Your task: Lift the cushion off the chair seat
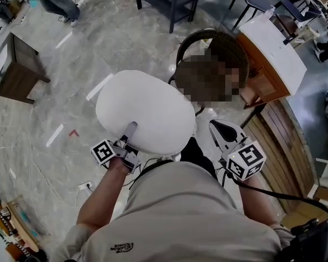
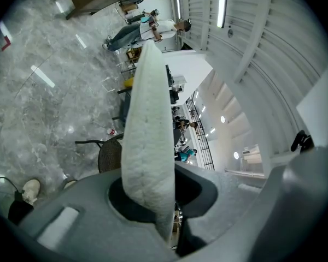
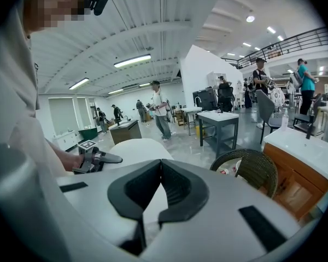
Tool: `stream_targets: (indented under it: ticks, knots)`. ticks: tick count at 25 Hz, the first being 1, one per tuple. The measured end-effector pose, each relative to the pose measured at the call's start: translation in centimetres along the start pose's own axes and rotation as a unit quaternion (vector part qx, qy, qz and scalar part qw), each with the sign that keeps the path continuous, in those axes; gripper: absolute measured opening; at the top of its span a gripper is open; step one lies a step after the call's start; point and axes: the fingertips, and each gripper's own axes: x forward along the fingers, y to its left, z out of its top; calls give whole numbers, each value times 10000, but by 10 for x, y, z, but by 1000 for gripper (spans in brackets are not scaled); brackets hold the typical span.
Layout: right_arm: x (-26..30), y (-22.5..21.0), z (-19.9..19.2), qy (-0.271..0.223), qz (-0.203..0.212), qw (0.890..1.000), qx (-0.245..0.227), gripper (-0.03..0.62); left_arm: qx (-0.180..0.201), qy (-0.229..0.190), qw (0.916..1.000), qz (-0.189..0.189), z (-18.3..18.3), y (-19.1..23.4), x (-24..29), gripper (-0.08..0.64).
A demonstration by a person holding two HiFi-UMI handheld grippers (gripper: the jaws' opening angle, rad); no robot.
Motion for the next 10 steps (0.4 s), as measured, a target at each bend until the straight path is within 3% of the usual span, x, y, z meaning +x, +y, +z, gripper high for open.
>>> stream_targets:
  ticks: [10]
  knots:
    - [0,-4,-4,36,4,10000,5,15,-47,22,9999,146,0,13,4,60]
